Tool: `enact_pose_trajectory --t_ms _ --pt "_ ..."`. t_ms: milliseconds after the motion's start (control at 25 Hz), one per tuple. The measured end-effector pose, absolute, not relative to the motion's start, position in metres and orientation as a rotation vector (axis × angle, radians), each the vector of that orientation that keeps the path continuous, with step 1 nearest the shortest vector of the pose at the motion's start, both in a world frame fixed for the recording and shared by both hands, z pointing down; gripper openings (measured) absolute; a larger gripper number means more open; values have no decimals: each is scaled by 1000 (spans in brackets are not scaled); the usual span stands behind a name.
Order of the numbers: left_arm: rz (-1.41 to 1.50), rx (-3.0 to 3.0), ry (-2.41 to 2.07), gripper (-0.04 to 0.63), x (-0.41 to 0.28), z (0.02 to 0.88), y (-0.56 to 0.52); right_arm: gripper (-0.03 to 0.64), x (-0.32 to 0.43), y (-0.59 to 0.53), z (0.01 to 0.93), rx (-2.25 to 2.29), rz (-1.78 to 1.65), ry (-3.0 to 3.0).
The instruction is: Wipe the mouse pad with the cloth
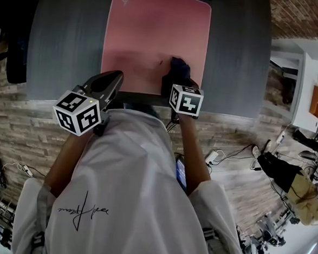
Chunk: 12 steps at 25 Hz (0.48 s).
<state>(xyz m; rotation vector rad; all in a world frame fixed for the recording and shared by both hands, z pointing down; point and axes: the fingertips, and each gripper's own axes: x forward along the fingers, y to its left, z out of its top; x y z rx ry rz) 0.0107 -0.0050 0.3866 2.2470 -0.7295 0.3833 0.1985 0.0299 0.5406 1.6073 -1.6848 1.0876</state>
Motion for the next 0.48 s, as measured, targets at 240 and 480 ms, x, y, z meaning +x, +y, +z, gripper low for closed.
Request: enact_pose_trajectory --t_ms 240,480 --pt "342 2239 -746 2 9 380 -8 89 187 27 540 1567 1060 -1708" --pt "321 2229 -773 2 3 378 -8 91 178 24 540 1536 1051 -1727"
